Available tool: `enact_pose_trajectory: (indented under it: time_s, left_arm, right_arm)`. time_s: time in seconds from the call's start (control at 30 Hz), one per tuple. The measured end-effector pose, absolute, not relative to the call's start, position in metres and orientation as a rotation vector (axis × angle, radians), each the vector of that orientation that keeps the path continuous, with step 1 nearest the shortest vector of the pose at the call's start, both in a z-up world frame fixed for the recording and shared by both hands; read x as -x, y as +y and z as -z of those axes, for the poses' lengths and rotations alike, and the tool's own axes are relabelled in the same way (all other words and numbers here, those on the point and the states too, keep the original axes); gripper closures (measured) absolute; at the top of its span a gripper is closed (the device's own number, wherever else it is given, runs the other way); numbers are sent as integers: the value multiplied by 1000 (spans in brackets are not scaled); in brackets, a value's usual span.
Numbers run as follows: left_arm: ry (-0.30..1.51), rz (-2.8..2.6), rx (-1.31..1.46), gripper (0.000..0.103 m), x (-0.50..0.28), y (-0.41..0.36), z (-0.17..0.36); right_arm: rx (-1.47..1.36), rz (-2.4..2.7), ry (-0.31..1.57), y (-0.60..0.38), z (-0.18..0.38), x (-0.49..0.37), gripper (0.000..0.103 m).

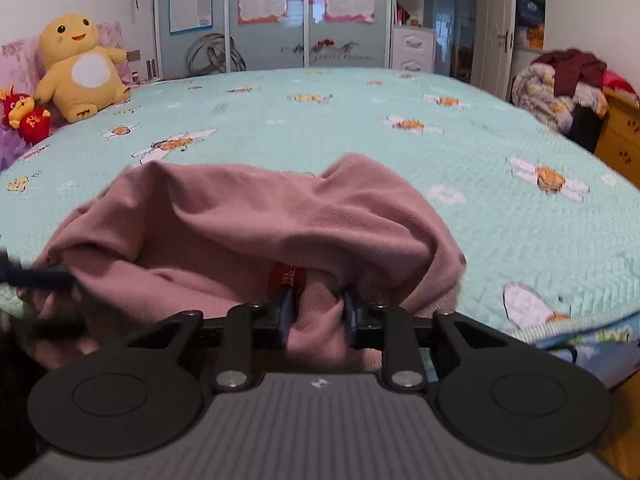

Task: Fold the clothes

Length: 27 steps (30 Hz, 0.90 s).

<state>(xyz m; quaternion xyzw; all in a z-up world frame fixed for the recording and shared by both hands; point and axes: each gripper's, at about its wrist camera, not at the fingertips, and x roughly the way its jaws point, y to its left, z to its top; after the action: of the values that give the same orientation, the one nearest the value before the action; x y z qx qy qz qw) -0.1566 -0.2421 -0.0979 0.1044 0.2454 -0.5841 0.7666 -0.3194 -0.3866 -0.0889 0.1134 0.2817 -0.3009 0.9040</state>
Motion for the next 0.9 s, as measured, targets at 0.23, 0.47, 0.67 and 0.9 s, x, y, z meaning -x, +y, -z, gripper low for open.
enact_pose_trajectory:
  time_s: [0.23, 0.47, 0.67, 0.9]
  left_arm:
    - [662, 1420, -310, 48, 172, -262, 119]
    - [605, 1562, -497, 51, 216, -277, 131]
    - [568, 1424, -300, 50, 170, -255, 96]
    - [581, 1282, -287, 46, 149, -254, 96]
  right_arm:
    - [-329, 557, 512, -384, 78, 350, 79]
    - [-459, 556, 413, -397, 58, 360, 35]
    - [-598, 580, 448, -416, 75, 347, 34]
    - [-945, 528, 335, -457, 89, 357, 82]
